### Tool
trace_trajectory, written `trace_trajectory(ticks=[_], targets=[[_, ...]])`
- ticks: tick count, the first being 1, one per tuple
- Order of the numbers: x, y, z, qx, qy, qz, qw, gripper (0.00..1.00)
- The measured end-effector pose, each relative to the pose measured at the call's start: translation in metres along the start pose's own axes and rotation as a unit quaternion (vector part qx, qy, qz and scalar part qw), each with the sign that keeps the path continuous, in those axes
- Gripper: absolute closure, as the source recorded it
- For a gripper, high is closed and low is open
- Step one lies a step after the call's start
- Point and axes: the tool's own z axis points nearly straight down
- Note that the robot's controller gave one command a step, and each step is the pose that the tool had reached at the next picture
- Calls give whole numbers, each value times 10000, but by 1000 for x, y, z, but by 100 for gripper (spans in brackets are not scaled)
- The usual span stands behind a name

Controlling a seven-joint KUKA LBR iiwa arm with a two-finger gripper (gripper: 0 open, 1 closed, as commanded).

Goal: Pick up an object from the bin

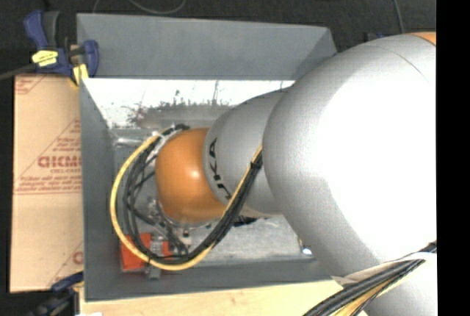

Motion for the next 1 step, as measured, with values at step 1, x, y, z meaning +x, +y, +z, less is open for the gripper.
trace_trajectory(ticks=[1], targets=[[3,22,-1,48,29,380,9993,0]])
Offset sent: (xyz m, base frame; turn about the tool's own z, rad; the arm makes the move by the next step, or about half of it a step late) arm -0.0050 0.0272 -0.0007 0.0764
